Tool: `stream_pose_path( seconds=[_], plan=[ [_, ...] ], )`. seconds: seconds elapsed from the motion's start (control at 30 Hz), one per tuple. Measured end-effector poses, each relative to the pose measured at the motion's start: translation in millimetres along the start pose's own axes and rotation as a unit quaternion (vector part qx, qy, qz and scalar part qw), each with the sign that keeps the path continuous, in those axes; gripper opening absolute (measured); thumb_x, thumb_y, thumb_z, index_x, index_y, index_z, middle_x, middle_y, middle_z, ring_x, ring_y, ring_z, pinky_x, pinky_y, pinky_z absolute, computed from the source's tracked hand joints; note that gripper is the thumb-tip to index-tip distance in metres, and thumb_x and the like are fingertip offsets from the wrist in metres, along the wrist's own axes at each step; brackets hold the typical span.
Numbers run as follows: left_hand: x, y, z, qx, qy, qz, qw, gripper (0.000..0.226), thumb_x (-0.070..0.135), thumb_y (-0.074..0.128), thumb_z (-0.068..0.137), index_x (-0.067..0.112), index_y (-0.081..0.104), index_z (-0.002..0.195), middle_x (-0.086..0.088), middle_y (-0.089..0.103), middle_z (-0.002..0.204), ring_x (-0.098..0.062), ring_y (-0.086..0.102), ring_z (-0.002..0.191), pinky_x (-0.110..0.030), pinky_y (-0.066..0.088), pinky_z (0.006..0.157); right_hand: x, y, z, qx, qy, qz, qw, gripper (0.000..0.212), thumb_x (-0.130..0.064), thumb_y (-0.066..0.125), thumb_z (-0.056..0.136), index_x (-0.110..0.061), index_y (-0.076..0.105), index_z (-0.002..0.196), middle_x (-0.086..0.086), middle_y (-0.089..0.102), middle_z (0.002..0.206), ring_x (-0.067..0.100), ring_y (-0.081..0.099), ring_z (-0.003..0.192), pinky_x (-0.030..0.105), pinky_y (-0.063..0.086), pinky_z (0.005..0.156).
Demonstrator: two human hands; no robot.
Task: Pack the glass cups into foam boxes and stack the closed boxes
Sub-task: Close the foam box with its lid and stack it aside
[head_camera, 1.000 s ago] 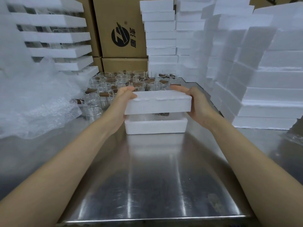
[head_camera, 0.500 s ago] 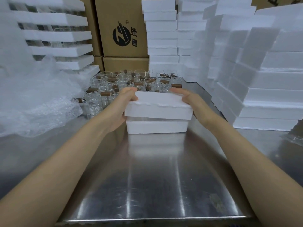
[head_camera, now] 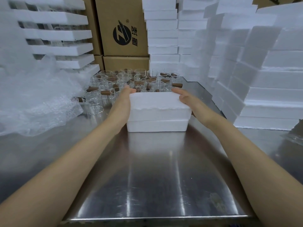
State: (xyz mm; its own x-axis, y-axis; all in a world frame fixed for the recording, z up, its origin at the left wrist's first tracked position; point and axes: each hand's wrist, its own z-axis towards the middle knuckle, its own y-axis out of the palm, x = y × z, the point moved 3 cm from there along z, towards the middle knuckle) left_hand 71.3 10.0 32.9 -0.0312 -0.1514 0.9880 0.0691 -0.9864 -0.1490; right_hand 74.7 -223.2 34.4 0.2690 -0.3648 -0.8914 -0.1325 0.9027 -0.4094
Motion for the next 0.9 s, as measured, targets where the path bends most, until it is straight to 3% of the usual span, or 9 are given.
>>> stream_pose_path(
  seconds=[0.07,0.13,0.33,0.43,0.5,0.57,0.67,0.77,0.9],
  plan=[
    [1.2,-1.2,-2.7,0.012,0.016,0.002,1.0,0.067,0.092,0.016,0.064,0.053,0.063,0.091,0.007,0.061,0.124,-0.021,0.058,0.115,-0.048,0.04,0.105,-0.1,1.1,-1.3,-0.007,0.002,0.004,1.0,0.036,-0.027,0.033,0.104,-0.038,0.045,0.136,-0.012,0.045,0.144,0.008,0.044,0.13,0.027,0.035,0.107],
    [2.9,-1.6,-4.0,0.019,0.043,0.008,0.999,0.056,0.089,0.01,0.072,0.065,0.059,0.083,0.018,0.055,0.123,-0.02,0.057,0.117,-0.05,0.04,0.105,-1.1,1.9,-2.4,-0.007,0.002,0.005,1.0,0.035,-0.026,0.033,0.104,-0.041,0.046,0.132,-0.013,0.047,0.141,0.008,0.046,0.128,0.025,0.037,0.102],
    [2.9,-1.7,0.1,0.017,0.075,0.101,0.992,0.094,0.092,-0.005,0.056,0.044,0.055,0.11,0.002,0.062,0.125,-0.023,0.055,0.118,-0.05,0.036,0.108,-1.9,-0.9,-2.8,-0.007,0.0,0.006,1.0,0.036,-0.028,0.039,0.102,-0.039,0.051,0.134,-0.014,0.048,0.143,0.008,0.046,0.129,0.03,0.036,0.107],
    [0.8,-11.4,4.1,-0.097,0.084,0.163,0.978,0.103,0.101,0.007,0.053,0.048,0.043,0.133,0.014,0.042,0.147,-0.017,0.039,0.135,-0.049,0.027,0.114,-3.1,-3.5,-4.9,0.001,-0.007,-0.003,1.0,0.035,-0.029,0.041,0.102,-0.039,0.055,0.132,-0.017,0.048,0.142,0.006,0.045,0.13,0.028,0.037,0.105],
    [-1.3,-20.7,3.5,-0.194,0.114,0.208,0.952,0.102,0.099,0.033,0.055,0.048,0.027,0.144,0.044,0.031,0.137,0.008,0.036,0.126,-0.019,0.03,0.106,-3.8,-2.7,-5.1,-0.006,-0.004,-0.002,1.0,0.034,-0.03,0.042,0.102,-0.04,0.056,0.132,-0.018,0.049,0.141,0.005,0.046,0.128,0.027,0.037,0.104],
    [-1.6,-28.3,5.5,-0.234,0.13,0.227,0.936,0.103,0.081,0.064,0.057,0.046,0.022,0.145,0.064,0.026,0.112,0.033,0.035,0.104,0.004,0.031,0.082,-3.6,-2.3,-4.7,-0.012,0.002,0.003,1.0,0.034,-0.031,0.043,0.101,-0.042,0.056,0.131,-0.019,0.05,0.139,0.002,0.049,0.125,0.026,0.039,0.102],
    [-4.0,-28.4,10.4,-0.238,0.123,0.241,0.933,0.103,0.062,0.077,0.059,0.048,0.022,0.145,0.062,0.025,0.112,0.028,0.033,0.107,-0.002,0.032,0.081,-2.1,-5.1,-4.0,-0.032,0.014,0.005,0.999,0.035,-0.045,0.05,0.095,-0.048,0.055,0.129,-0.023,0.052,0.135,0.001,0.052,0.122,0.026,0.041,0.1],
    [-5.7,-30.0,12.7,-0.23,0.126,0.239,0.935,0.105,0.064,0.081,0.054,0.051,0.024,0.142,0.052,0.028,0.122,0.011,0.037,0.117,-0.013,0.031,0.09,-1.8,-5.9,-6.3,-0.093,0.029,0.006,0.995,0.06,-0.064,0.063,0.072,-0.055,0.047,0.129,-0.036,0.046,0.132,-0.007,0.051,0.119,0.022,0.042,0.097],
    [-5.8,-30.8,14.7,-0.231,0.138,0.24,0.933,0.106,0.063,0.083,0.052,0.054,0.025,0.14,0.051,0.031,0.123,0.021,0.037,0.113,-0.012,0.033,0.089,0.3,-6.5,-6.5,-0.125,0.021,-0.041,0.991,0.088,-0.056,0.078,0.058,-0.055,0.036,0.135,-0.053,0.037,0.118,-0.032,0.038,0.106,0.002,0.039,0.082]
  ],
)
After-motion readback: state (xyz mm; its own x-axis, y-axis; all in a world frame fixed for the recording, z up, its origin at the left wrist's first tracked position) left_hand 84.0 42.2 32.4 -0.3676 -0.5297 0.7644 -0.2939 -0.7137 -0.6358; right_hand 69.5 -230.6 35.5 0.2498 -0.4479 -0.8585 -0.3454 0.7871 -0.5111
